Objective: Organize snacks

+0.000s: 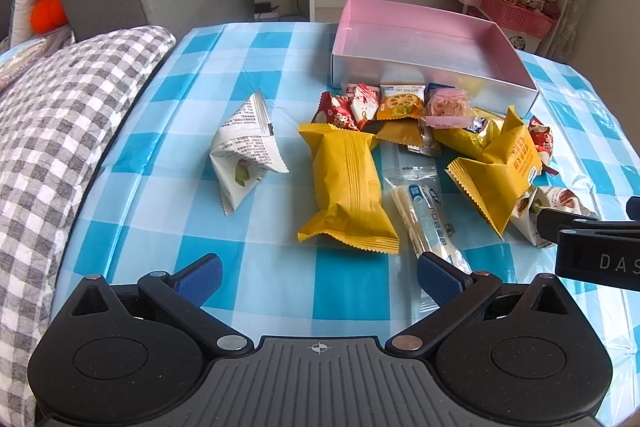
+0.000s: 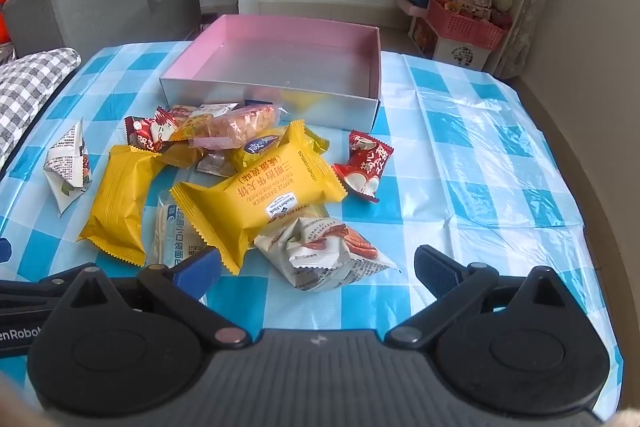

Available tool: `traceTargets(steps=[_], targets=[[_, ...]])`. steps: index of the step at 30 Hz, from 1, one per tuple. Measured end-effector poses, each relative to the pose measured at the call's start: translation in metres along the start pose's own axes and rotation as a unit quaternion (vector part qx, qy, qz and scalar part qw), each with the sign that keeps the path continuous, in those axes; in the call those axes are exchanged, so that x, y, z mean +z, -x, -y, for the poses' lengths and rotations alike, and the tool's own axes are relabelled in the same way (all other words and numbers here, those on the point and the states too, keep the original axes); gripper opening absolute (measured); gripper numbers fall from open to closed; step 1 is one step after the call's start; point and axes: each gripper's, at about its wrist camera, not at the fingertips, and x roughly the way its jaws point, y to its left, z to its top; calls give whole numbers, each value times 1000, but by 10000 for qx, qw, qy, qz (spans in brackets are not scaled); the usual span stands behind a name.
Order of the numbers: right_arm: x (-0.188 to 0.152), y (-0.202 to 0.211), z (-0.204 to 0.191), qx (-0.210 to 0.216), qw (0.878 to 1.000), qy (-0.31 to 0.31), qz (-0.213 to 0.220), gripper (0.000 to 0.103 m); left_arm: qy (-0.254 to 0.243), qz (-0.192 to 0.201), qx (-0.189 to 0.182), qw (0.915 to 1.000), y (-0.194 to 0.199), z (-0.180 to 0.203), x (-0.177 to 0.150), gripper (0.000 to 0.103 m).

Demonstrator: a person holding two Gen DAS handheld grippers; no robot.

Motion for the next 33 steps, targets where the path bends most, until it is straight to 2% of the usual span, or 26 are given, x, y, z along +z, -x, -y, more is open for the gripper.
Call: traceTargets(steps=[33], targets=[[-2, -1, 0, -1, 10000, 15, -34, 103, 6, -39, 44, 10000, -2, 0, -1, 103]])
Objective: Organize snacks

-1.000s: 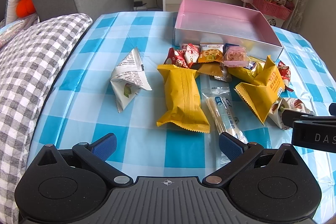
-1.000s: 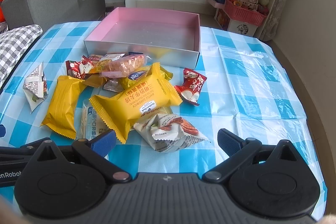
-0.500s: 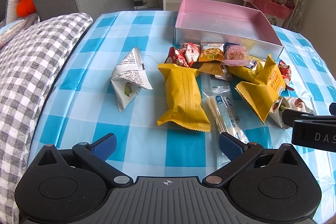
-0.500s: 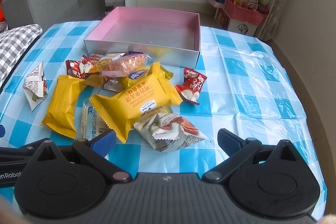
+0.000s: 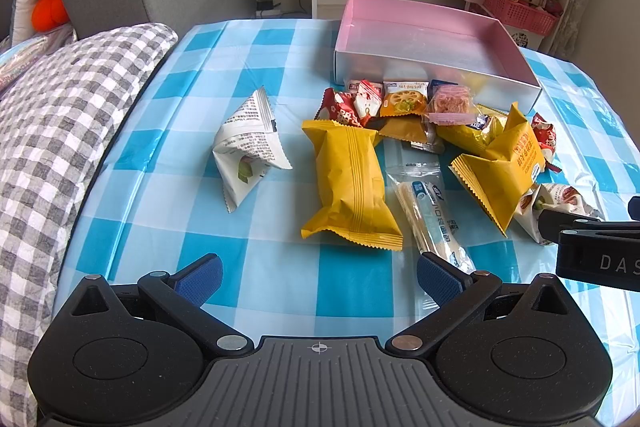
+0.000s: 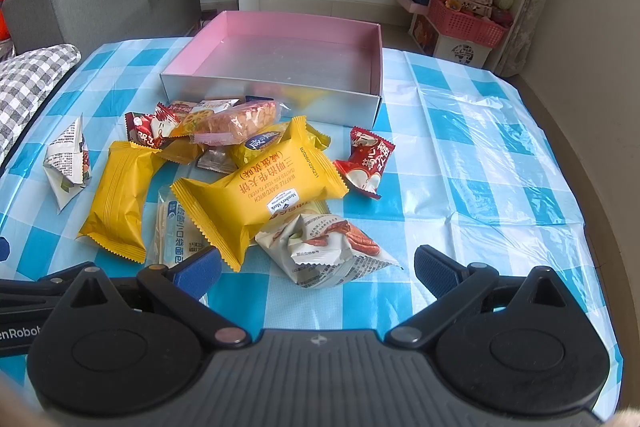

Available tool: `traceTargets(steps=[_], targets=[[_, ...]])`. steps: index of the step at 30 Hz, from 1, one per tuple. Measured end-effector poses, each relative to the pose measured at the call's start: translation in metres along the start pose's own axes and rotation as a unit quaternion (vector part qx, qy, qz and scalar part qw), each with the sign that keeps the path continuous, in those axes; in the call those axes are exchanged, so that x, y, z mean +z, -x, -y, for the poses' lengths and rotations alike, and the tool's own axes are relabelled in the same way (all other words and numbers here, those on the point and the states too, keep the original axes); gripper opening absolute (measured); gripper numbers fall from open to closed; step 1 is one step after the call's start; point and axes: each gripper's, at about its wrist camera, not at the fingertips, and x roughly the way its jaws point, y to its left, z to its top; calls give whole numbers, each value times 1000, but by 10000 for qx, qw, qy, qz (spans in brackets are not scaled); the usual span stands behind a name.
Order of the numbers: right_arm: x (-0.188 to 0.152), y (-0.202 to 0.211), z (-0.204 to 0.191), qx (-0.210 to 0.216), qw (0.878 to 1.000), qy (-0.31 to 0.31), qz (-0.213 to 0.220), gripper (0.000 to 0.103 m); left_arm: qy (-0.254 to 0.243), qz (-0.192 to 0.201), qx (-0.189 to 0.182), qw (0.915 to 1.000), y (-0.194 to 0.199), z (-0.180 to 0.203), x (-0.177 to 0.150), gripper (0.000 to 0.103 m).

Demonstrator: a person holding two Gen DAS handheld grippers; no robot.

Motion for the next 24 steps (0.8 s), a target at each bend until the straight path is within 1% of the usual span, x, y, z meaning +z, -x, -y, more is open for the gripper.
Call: traceTargets(steps=[19, 24], targets=[[-2, -1, 2, -3, 10000, -21, -1, 103, -3, 14, 27, 10000, 0, -3, 0, 103], [0, -1, 1, -27, 10000, -37, -22, 103, -52, 148, 82, 9998, 2, -3, 1, 103]])
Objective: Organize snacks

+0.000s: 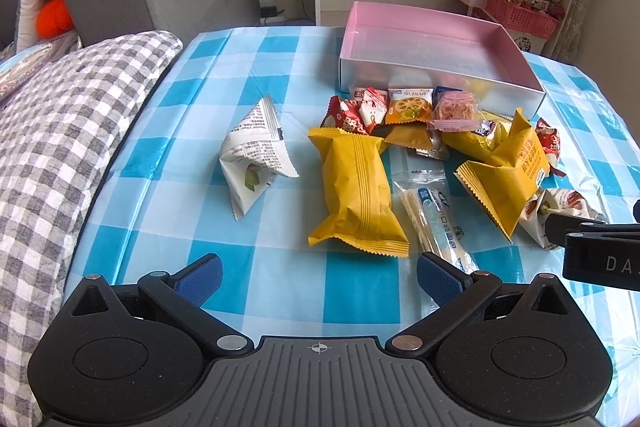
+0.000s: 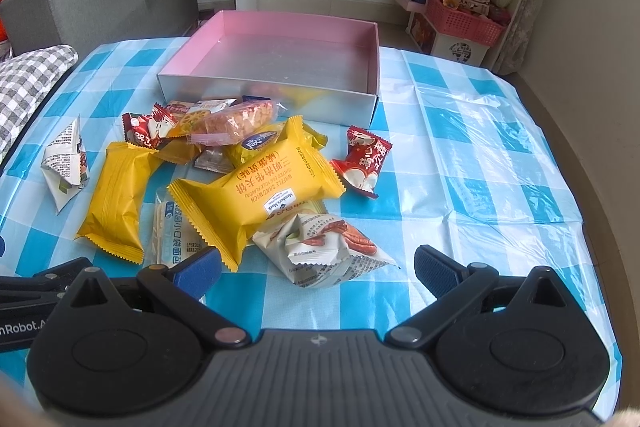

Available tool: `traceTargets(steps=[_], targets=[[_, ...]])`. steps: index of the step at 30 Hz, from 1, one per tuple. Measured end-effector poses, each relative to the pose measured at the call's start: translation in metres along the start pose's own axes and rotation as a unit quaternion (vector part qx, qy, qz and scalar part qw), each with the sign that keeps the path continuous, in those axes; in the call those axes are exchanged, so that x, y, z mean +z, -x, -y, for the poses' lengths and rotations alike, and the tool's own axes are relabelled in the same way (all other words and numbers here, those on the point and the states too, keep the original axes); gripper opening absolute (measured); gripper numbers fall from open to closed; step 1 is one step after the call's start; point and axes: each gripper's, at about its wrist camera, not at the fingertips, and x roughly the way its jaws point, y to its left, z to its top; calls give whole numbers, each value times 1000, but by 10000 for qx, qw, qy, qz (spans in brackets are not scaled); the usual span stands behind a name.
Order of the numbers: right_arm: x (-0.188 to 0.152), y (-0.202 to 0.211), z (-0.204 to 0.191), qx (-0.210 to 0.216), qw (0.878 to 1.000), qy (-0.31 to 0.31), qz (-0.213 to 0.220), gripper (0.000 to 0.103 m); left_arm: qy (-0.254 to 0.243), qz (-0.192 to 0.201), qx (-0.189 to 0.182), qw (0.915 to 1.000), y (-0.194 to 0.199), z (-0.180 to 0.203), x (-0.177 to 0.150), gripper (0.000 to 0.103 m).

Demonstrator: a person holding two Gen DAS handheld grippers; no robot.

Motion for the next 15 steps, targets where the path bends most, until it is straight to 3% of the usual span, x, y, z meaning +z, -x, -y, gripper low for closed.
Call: traceTargets(steps=[7, 15], targets=[[2, 0, 1, -11, 10000, -35, 11, 103, -121, 331, 65, 9994, 5, -1, 2, 103], [5, -7, 8, 272, 9992, -219, -174, 103, -232, 359, -72, 9991, 7, -3, 6, 103]])
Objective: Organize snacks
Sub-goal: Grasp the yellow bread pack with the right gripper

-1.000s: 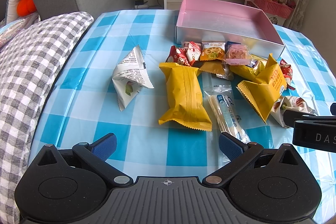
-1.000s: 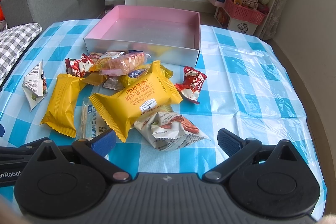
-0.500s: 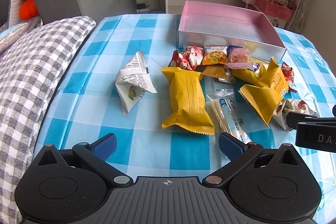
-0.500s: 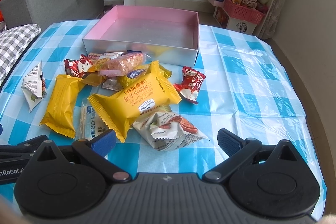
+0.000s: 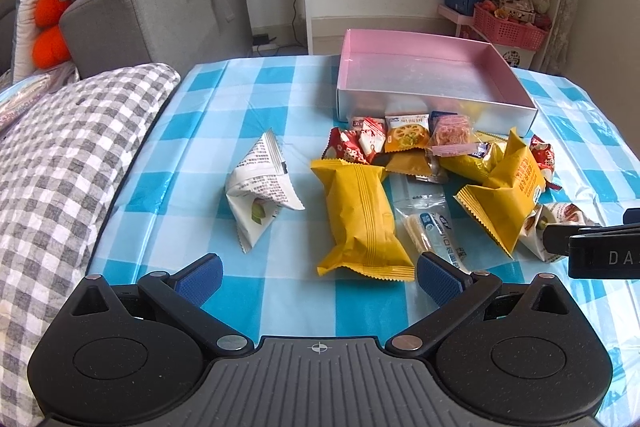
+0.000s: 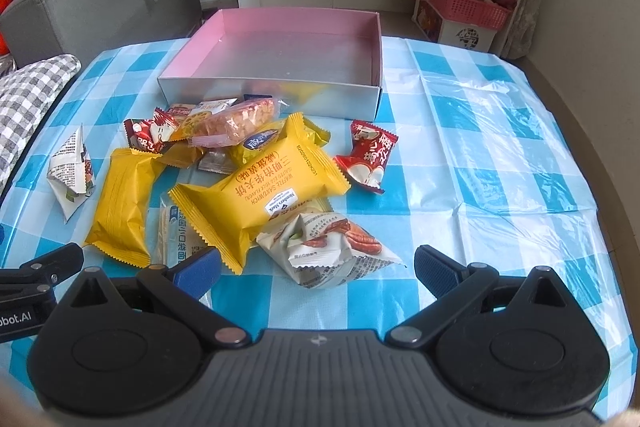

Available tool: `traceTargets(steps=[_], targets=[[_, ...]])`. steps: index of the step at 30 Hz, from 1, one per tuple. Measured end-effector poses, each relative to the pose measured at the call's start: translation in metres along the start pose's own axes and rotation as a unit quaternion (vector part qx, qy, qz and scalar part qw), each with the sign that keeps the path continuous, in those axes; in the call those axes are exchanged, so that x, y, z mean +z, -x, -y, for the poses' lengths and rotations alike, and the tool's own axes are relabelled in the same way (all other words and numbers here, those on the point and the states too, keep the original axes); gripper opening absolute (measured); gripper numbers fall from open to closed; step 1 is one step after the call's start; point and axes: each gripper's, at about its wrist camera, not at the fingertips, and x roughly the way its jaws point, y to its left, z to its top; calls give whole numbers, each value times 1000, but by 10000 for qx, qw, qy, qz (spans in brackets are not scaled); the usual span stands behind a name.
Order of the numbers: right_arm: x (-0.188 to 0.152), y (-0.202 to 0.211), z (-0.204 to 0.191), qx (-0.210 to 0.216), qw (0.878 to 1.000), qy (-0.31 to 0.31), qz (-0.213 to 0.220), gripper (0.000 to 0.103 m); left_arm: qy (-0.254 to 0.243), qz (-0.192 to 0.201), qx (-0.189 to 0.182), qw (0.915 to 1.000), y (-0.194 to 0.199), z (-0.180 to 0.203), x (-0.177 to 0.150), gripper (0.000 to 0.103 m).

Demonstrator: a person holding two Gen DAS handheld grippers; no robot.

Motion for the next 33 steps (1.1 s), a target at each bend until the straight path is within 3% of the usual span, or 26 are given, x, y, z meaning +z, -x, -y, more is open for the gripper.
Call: traceTargets(steps=[5, 14, 18, 24, 33], targets=[[3, 3, 0, 40, 10000, 3, 4, 103, -105, 15, -103, 9999, 4, 0, 3, 103], [16, 5, 9, 476, 9987, -191, -50, 102, -63, 16, -384, 9992, 7, -11, 13, 102], [24, 5, 15, 722, 9967, -355, -122, 97, 27, -63, -554, 9984, 3, -19, 22, 101], [39, 0, 23, 1148, 9903, -728, -287, 83, 46, -172, -782, 9968, -7, -23, 33, 92], [50, -30, 28, 1650, 9739, -1409, -669, 71, -111, -353, -1010, 9942, -45, -8, 37, 74]])
